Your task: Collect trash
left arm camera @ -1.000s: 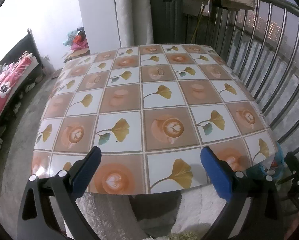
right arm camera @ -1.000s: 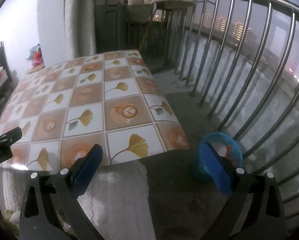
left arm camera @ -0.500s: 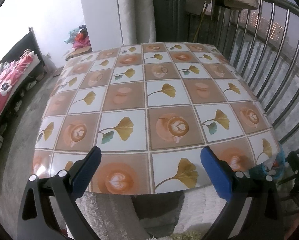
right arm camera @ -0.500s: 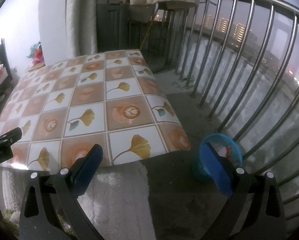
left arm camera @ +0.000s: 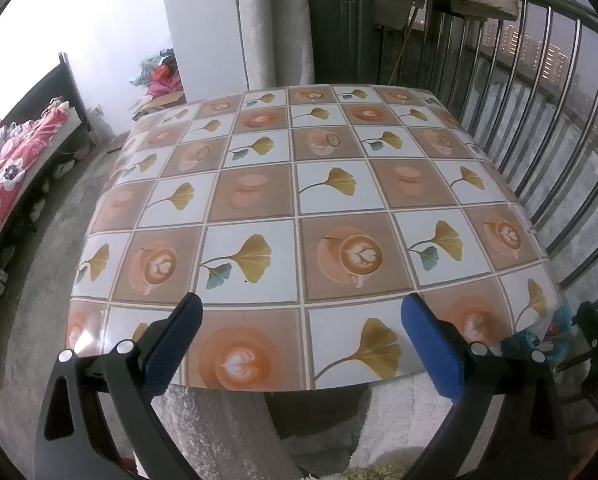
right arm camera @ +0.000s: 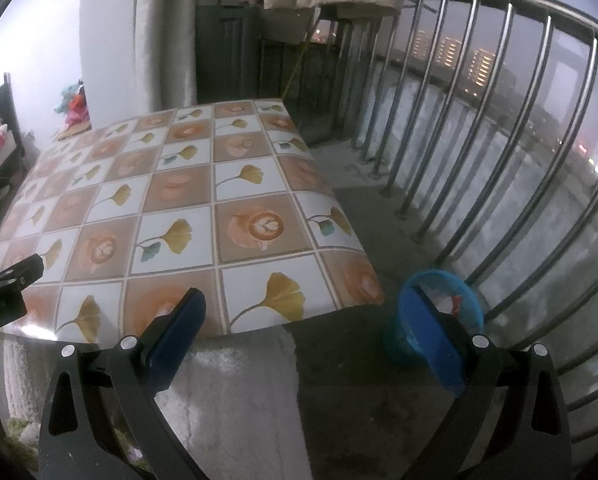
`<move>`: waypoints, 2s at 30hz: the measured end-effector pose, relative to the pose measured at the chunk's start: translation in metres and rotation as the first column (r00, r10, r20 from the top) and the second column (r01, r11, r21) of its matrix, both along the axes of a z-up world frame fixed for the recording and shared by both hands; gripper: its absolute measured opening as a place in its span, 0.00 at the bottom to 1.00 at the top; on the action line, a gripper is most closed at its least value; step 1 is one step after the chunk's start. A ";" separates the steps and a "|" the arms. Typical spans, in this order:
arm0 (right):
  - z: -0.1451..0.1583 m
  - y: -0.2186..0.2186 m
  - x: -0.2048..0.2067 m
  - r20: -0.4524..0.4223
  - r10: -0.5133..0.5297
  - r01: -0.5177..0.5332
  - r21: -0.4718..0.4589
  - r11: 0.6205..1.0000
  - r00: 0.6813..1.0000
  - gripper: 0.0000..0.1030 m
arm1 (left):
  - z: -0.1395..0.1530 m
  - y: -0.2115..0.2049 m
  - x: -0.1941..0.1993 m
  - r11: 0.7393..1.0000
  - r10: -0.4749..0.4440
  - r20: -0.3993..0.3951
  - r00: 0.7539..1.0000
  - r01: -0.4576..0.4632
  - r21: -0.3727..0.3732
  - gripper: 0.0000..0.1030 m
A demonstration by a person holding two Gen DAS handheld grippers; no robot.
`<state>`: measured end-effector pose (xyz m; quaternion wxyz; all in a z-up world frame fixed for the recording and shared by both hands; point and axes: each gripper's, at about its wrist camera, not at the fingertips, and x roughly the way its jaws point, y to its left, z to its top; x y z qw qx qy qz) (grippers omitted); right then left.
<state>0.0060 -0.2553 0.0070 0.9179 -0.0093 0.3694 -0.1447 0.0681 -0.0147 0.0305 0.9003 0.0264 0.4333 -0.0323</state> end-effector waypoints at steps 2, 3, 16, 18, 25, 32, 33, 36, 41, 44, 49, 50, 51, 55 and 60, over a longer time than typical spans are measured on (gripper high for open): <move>0.000 0.000 -0.001 0.000 0.001 -0.001 -0.001 1.000 1.000 0.92 | 0.000 0.000 0.000 1.000 -0.001 0.000 1.000 0.001 0.000 0.95; 0.000 0.000 0.001 -0.001 0.005 -0.005 -0.002 1.000 1.000 0.92 | 0.000 0.000 0.000 1.000 -0.001 0.000 1.000 0.001 0.000 0.95; 0.003 -0.004 0.004 -0.003 0.021 -0.021 -0.010 1.000 1.000 0.92 | 0.000 0.001 0.001 1.000 -0.002 -0.001 1.000 0.002 0.001 0.95; 0.003 -0.003 0.005 -0.004 0.021 -0.021 -0.009 1.000 1.000 0.92 | 0.000 0.001 0.001 1.000 -0.001 0.000 1.000 0.001 0.001 0.95; 0.003 -0.003 0.005 -0.003 0.022 -0.022 -0.009 1.000 1.000 0.92 | 0.000 0.002 0.001 1.000 0.000 -0.001 1.000 0.000 0.002 0.95; 0.004 -0.003 0.006 -0.004 0.026 -0.026 -0.010 1.000 1.000 0.92 | 0.000 0.002 0.000 1.000 -0.001 0.000 1.000 0.001 0.001 0.95; 0.004 -0.002 0.006 -0.004 0.026 -0.026 -0.011 1.000 1.000 0.92 | 0.000 0.002 0.000 1.000 -0.001 -0.001 1.000 0.001 0.002 0.95; 0.005 -0.003 0.005 -0.003 0.030 -0.030 -0.011 0.999 1.000 0.92 | 0.000 0.001 0.000 1.000 0.000 0.000 1.000 0.000 0.001 0.95; 0.006 -0.004 0.005 -0.004 0.029 -0.029 -0.011 1.000 1.000 0.92 | 0.000 0.002 0.000 1.000 -0.001 0.000 1.000 0.001 0.001 0.95; 0.005 -0.003 0.006 -0.004 0.031 -0.031 -0.013 0.999 1.000 0.92 | 0.000 0.002 0.000 1.000 -0.001 -0.001 1.000 0.001 0.002 0.95; 0.005 -0.004 0.006 -0.003 0.032 -0.032 -0.012 0.999 0.999 0.92 | 0.000 0.002 0.000 1.000 -0.001 0.000 1.000 0.001 0.002 0.95; 0.005 -0.004 0.005 -0.003 0.032 -0.032 -0.012 0.999 0.999 0.92 | 0.000 0.002 0.000 1.000 -0.001 0.000 1.000 0.001 0.002 0.95; 0.005 -0.004 0.005 -0.003 0.032 -0.032 -0.013 0.999 0.999 0.92 | 0.000 0.002 0.000 1.000 -0.001 0.000 1.000 0.001 0.002 0.95; 0.005 -0.005 0.005 -0.003 0.032 -0.032 -0.013 0.999 0.999 0.92 | 0.000 0.001 0.000 1.000 -0.001 0.000 1.000 0.001 0.002 0.95; 0.006 -0.004 0.006 -0.004 0.033 -0.033 -0.014 0.999 0.999 0.92 | 0.000 0.002 0.000 1.000 0.000 0.000 1.000 0.000 0.002 0.95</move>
